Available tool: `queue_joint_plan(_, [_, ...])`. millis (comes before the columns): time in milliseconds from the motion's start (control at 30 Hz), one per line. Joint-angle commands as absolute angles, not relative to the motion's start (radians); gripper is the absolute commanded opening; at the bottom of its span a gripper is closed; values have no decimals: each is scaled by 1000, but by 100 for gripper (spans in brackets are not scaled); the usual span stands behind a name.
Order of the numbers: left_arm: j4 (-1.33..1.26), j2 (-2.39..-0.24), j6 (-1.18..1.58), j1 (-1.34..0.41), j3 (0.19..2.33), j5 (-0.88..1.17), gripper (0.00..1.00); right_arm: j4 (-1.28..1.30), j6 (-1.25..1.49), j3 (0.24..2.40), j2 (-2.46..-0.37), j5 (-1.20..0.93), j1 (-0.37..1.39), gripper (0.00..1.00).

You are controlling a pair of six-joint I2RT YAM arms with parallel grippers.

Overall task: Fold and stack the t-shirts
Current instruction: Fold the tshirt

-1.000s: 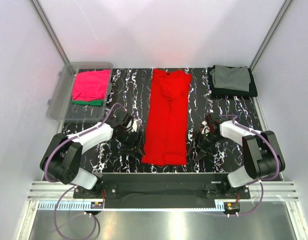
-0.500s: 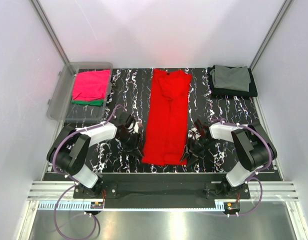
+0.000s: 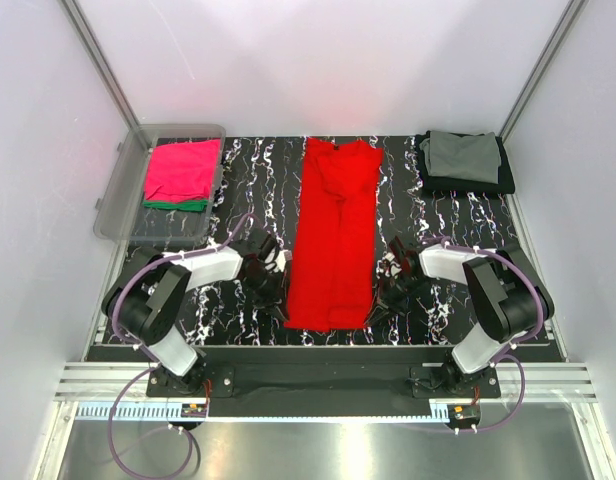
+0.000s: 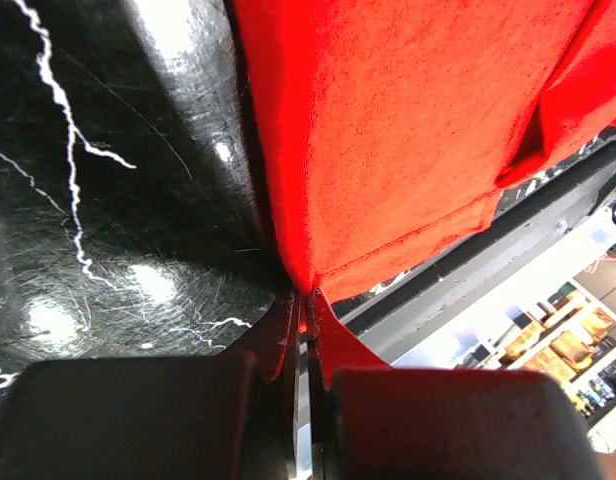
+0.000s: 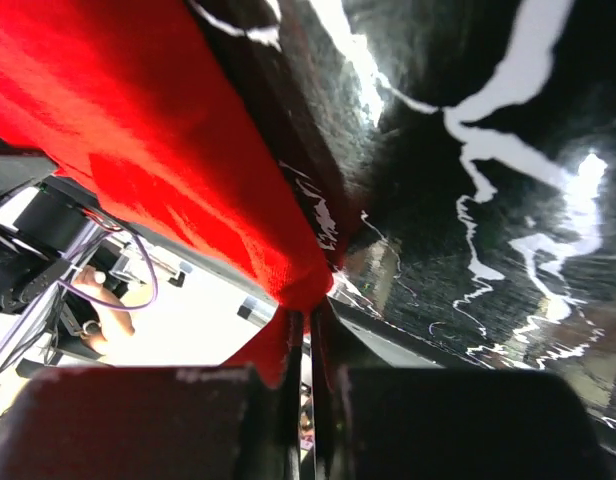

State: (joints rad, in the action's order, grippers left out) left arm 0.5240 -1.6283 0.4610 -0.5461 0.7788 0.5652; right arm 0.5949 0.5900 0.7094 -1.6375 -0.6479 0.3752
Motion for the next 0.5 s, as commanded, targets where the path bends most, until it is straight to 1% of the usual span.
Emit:
queue_joint_plan(0, [543, -1617, 427, -549, 816, 557, 0, 584, 581, 736, -1597, -657, 351, 0])
queue_joint_plan(100, [558, -1563, 411, -540, 850, 545, 0, 627, 558, 745, -1525, -672, 336, 0])
queue_joint_plan(267, [592, -1511, 350, -534, 1020, 477, 0, 728, 499, 778, -1344, -693, 319, 0])
queue_joint_plan(367, [606, -1525, 316, -520, 1126, 451, 0, 744, 465, 839, -1303, -707, 292, 0])
queue_joint_plan(467, [614, -1560, 295, -503, 1222, 431, 0, 733, 448, 911, -1324, -692, 246, 0])
